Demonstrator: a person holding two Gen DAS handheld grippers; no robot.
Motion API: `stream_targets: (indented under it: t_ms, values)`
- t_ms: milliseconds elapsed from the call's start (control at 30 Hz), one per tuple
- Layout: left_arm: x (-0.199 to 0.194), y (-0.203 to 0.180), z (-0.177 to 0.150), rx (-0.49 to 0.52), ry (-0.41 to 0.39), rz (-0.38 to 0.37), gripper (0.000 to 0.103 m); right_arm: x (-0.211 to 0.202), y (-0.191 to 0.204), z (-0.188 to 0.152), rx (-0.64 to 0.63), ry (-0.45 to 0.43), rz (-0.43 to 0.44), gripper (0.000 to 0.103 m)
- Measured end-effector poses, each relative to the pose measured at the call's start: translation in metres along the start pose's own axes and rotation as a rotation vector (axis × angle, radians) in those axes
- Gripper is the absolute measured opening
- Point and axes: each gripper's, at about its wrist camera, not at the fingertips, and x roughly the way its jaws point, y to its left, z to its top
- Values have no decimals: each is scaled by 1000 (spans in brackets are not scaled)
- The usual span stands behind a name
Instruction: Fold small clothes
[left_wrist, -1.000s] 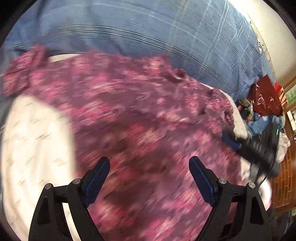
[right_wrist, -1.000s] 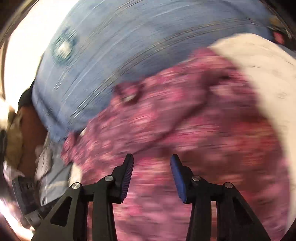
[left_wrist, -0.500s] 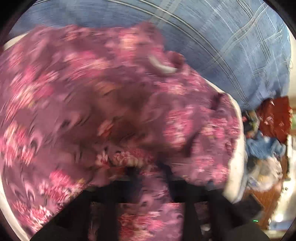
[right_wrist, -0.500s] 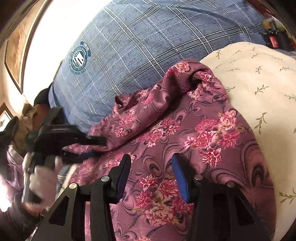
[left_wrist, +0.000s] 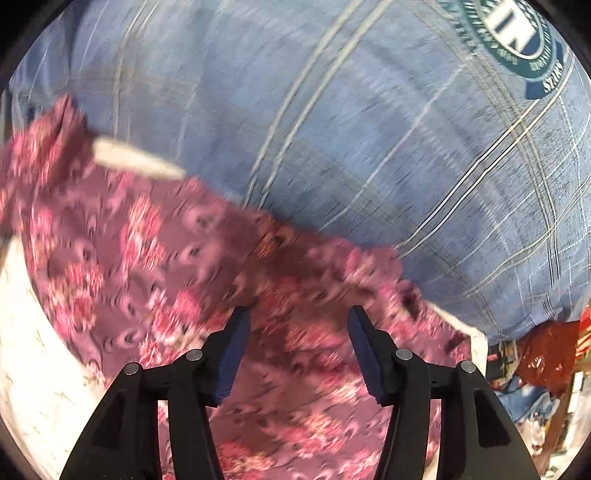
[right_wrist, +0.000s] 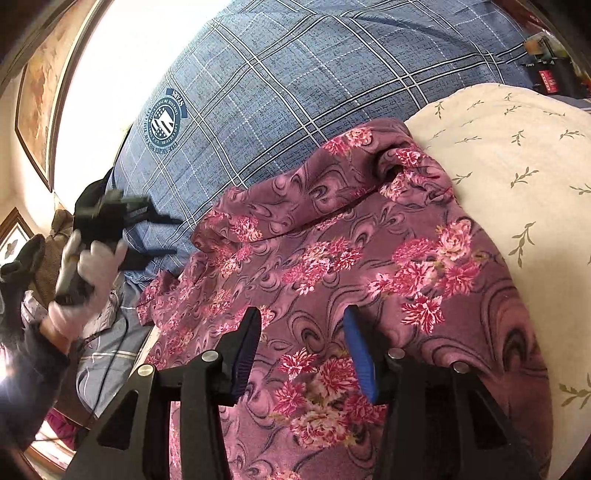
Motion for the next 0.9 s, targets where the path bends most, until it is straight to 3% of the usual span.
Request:
stream_targets:
  t_ms: [100,233,400,500,567,600,633,767,900]
  values:
    - [15,14,-19,-1,54,-59,54,0,1,0,-2,0,-1,49]
    - [51,7,-27,29,83,-25,53,0,1,0,-1,0,0,49]
    - [78,-13,-12,56,7,-32,55,-1,1,0,0,0,1,49]
    - [103,-28,-14,133,29,13,53,0,2,0,0,1,5,49]
    - [105,-39,-17,171,-3,10,45,0,2,0,-2,2,6,49]
    - [107,-45,-17,188,7,-8,11,0,3,0,-2,2,6,49]
    - [108,-49,-17,197,24,-14,4,0,3,-1,-2,1,5,49]
    - [90,-58,-18,214,-26,-21,3,1,3,0,-4,1,1,49]
    - [45,-66,-37,205,-73,-82,3,0,3,0,-6,2,-1,49]
